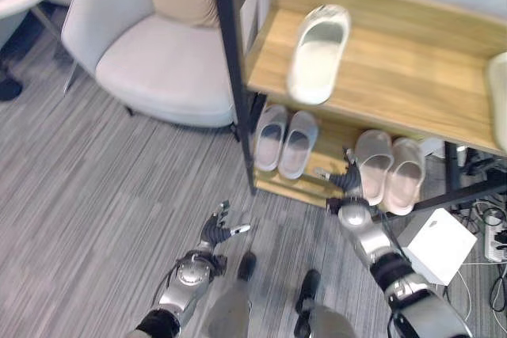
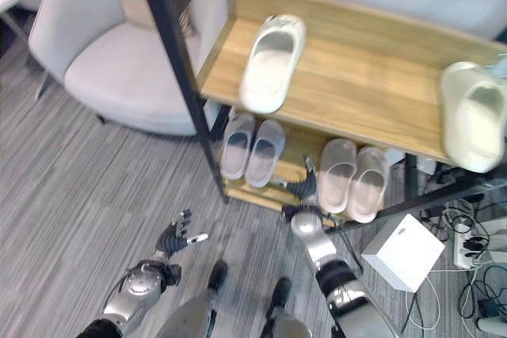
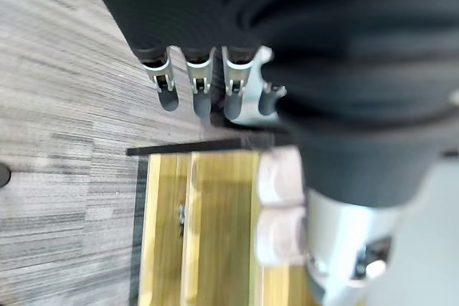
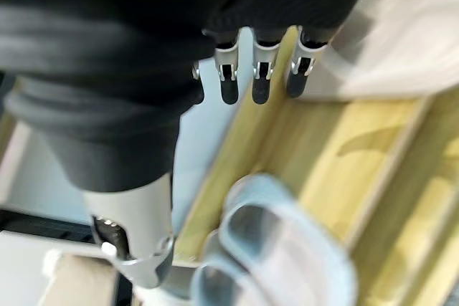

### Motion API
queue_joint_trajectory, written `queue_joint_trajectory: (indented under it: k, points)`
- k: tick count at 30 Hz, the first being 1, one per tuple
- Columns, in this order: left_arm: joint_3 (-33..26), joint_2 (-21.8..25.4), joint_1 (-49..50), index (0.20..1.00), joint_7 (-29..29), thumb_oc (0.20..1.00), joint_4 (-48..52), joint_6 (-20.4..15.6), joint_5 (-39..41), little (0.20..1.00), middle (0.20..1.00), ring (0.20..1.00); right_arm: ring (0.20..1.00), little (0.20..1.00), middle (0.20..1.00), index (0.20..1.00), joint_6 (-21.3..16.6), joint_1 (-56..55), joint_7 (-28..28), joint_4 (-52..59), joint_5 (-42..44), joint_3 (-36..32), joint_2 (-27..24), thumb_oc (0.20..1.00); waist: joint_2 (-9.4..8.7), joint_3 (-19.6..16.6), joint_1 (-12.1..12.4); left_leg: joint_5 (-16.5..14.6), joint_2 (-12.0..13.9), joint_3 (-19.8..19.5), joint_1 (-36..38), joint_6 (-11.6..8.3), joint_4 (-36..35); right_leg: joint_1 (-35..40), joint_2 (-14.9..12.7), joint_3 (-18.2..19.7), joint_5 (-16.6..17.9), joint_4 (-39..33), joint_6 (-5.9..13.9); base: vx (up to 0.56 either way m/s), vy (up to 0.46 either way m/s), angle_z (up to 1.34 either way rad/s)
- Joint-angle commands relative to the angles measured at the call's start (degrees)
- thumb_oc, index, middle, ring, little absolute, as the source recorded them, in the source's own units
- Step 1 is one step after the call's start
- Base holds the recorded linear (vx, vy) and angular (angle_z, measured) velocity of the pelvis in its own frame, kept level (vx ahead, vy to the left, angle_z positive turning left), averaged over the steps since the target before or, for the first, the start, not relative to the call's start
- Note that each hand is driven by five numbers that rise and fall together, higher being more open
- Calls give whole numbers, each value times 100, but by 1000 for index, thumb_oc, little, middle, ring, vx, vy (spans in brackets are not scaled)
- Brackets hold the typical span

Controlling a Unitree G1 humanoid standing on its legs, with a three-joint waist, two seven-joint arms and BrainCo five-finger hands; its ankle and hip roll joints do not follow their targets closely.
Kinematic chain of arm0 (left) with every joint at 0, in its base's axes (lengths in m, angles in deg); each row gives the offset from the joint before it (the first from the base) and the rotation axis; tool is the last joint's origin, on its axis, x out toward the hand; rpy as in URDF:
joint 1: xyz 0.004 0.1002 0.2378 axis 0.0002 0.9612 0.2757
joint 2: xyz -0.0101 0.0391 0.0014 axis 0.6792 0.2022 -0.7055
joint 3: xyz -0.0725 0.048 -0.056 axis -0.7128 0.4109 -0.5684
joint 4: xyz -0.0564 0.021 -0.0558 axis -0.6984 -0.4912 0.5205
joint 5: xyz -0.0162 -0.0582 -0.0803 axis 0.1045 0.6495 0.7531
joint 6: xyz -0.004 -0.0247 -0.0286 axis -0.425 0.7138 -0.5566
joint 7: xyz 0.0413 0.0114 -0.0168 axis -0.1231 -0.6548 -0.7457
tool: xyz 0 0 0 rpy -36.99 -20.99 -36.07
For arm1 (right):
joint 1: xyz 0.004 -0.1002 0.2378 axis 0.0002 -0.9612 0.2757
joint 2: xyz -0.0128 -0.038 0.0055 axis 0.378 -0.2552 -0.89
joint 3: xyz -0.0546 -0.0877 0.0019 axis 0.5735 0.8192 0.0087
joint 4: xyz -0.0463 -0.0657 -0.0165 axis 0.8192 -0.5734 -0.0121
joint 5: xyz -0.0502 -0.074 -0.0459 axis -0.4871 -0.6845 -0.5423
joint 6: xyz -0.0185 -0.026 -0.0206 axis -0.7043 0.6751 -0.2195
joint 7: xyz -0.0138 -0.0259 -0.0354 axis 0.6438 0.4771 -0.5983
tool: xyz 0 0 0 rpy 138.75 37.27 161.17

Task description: Arrange the slippers neatly on the shoe rack.

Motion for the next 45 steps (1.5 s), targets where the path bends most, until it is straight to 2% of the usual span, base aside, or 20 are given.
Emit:
queue_joint_trajectory:
  k: [1,5,9,12,14,17,19,21,22,24,25,28,29,31,36,39,41,43,44,45]
  points:
    - [99,-4,-167,1000,184,1000,56,-97,-675,1000,1000,1000,1000,1000,1000,1000,-468,-3,749,578,-8,31,-334,1000,53,-144,-22,-1219,-96,89,492,321,-48,543,118,137,-1165,10,53,3,-12,-40]
    - [509,140,-413,1000,590,1000,426,-96,-1153,1000,1000,1000,1000,1000,1000,1000,-551,-954,1327,925,143,-2,-448,1000,86,-341,-237,-1219,-23,288,719,322,-224,579,154,301,-1167,10,90,15,-17,-35]
    - [1515,560,-890,1000,1440,1000,1556,-151,-1824,1000,1000,1000,1000,1000,1000,1000,-487,-1668,1801,782,238,-84,-616,1000,158,-493,-463,-1324,1,395,904,325,-224,681,172,457,-1194,10,121,36,-17,-19]
    - [1973,911,-1401,1000,1905,1000,2902,-315,-1414,1000,1000,1000,1000,1000,1000,1000,-425,-1871,1838,639,210,-249,-679,1000,213,-584,-623,-1370,-2,458,980,317,-224,704,174,543,-1193,10,156,23,-19,-17]
    - [2119,885,-1790,1000,2075,1000,3520,-359,-835,1000,1000,1000,1000,1000,1000,1000,-400,-1903,1810,507,98,-252,-643,1000,232,-632,-710,-1400,8,529,1039,317,-224,714,180,623,-1197,10,164,14,-20,-8]
    - [2049,728,-2154,1000,2004,1000,3749,-402,-489,1000,1000,1000,1000,1000,1000,1000,-389,-1904,1826,488,-9,-225,-645,1000,236,-652,-773,-1394,-2,581,1055,328,-224,701,177,684,-1174,10,167,-4,-16,-19]
    - [1851,605,-2463,1000,1733,1000,3853,-513,-362,1000,1000,1000,1000,1000,1000,1000,-400,-1920,1813,559,-32,-227,-618,1000,250,-684,-822,-1403,-1,607,1077,336,-224,703,176,731,-1170,10,163,9,-18,-12]
    - [1458,637,-2905,1000,1315,1000,4023,-618,-375,1000,1000,1000,1000,1000,1000,1000,-426,-1980,1838,606,-38,-235,-601,1000,256,-720,-851,-1408,2,632,1104,340,-224,713,178,761,-1172,10,162,12,-22,-16]
    - [1455,640,-2905,1000,1313,1000,4029,-613,-375,1000,1000,1000,1000,1000,1000,1000,-425,-1977,1838,606,-38,-234,-601,1000,255,-714,-852,-1409,3,633,1108,340,-224,717,179,761,-1172,10,162,13,-28,-16]
    - [891,789,-3402,1000,683,1000,4216,-758,-819,1000,1000,1000,1000,1000,1000,1000,-479,-2074,1880,664,-27,-229,-526,1000,255,-751,-847,-1418,0,635,1141,340,-224,756,183,769,-1177,10,159,25,-28,-5]
    - [542,1013,-3823,1000,52,1000,4064,-785,-1616,1000,1000,1000,1000,1000,1000,1000,-551,-2145,1948,719,14,-207,-485,1000,260,-785,-850,-1416,2,635,1156,335,-224,770,182,779,-1175,10,157,33,-22,1]
    - [213,1437,-4371,1000,-805,1000,3367,-545,-2967,1000,1000,1000,1000,1000,1000,1000,-657,-2225,2031,740,57,-146,-483,1000,266,-810,-882,-1426,13,684,1192,313,-224,768,188,815,-1169,10,165,10,-6,0]
    - [305,1879,-4761,1000,-1227,1000,2856,-352,-3707,1000,1000,1000,1000,1000,1000,1000,-743,-2303,2069,808,133,-120,-541,1000,286,-801,-925,-1436,20,736,1212,298,-224,763,196,858,-1154,10,176,20,17,-4]
    - [378,2351,-4963,1000,-1501,1000,2525,-132,-4291,1000,1000,1000,1000,1000,1000,1000,-807,-2420,2101,906,146,-86,-606,1000,302,-799,-970,-1453,22,785,1227,286,-224,749,204,919,-1141,10,190,18,20,-12]
    - [950,3050,-5516,1000,-1775,1000,1411,500,-5363,1000,1000,1000,1000,1000,1000,1000,-861,-2660,2170,1070,201,-32,-743,1000,322,-782,-1100,-1496,45,910,1253,286,-224,695,220,1063,-1103,10,225,17,23,-13]
    - [1343,3183,-5908,1000,-1791,1000,677,832,-5721,1000,1000,1000,1000,1000,1000,1000,-907,-2752,2189,1229,261,-66,-821,1000,298,-753,-1177,-1518,61,980,1269,293,-224,671,234,1140,-1081,10,248,30,16,-21]
    - [1664,3256,-6265,1000,-1733,1000,-172,1065,-5927,1000,1000,1000,1000,1000,1000,1000,-940,-2843,2232,1412,289,-101,-943,1000,277,-720,-1279,-1559,79,1078,1292,297,-224,635,262,1245,-1083,10,274,41,13,-23]
    - [1685,3247,-6290,1000,-1741,1000,-190,1061,-5923,1000,1000,1000,1000,1000,1000,1000,-937,-2842,2233,1417,289,-109,-935,1000,266,-724,-1264,-1535,72,1088,1269,301,-224,609,256,1255,-1061,10,271,18,2,-19]
    - [1776,3233,-6437,1000,-1734,1000,-678,1181,-5897,1000,1000,1000,1000,1000,1000,1000,-946,-2889,2227,1485,288,-155,-963,1000,247,-709,-1302,-1544,84,1128,1273,303,-224,584,268,1320,-1063,10,273,61,-5,-25]
    - [1791,3275,-6471,1000,-1718,1000,-756,1200,-5906,1000,1000,1000,1000,1000,1000,1000,-951,-2944,2221,1531,280,-175,-971,1000,243,-708,-1318,-1572,94,1145,1294,300,-224,593,280,1331,-1082,10,281,48,-5,-18]
